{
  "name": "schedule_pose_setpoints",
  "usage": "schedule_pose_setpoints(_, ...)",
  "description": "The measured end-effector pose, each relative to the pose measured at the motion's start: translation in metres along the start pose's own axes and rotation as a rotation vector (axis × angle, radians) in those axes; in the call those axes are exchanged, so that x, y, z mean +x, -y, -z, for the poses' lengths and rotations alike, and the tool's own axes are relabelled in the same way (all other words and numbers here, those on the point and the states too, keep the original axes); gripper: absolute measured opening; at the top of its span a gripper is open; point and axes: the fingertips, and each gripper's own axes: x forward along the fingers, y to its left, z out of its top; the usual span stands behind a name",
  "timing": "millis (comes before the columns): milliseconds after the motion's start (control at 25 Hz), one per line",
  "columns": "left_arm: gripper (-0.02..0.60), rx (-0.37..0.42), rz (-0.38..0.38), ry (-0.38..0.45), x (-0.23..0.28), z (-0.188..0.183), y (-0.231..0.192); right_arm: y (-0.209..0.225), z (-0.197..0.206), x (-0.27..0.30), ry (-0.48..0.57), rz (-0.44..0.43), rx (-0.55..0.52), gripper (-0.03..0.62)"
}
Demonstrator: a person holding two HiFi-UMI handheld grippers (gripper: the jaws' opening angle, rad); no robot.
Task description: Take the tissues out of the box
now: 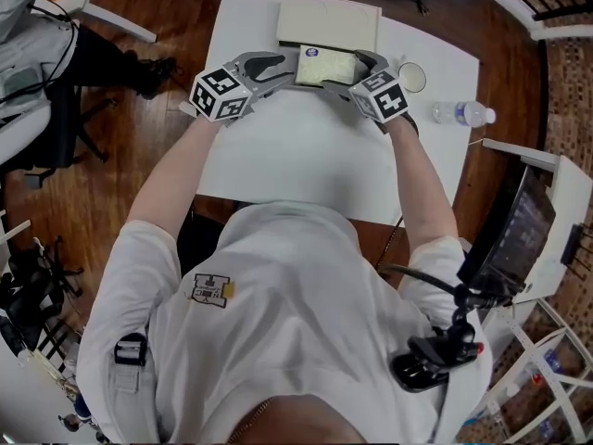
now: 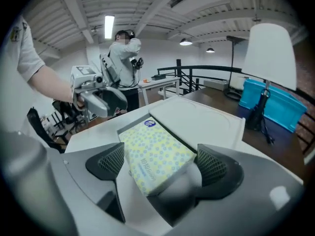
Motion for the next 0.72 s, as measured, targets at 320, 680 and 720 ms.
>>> schedule_pose_setpoints(320, 0.155, -0.013, -0.025, 0.008, -0.003, 0.012, 0.002, 0.008, 0.025, 0.005, -0.054, 0.076, 0.292, 0.451)
schedule_pose_setpoints(680, 0.155, -0.016, -0.012, 0.009, 0.002, 0.007, -0.001, 0.011, 0.029, 0.012, -0.127, 0.002, 0.388, 0.427)
schedule_pose_setpoints(720, 0.155, -0.017, -0.013, 0.011, 0.002, 0.006, -0.002, 0.010, 0.029, 0.012, -0.132, -0.007, 0.389, 0.402)
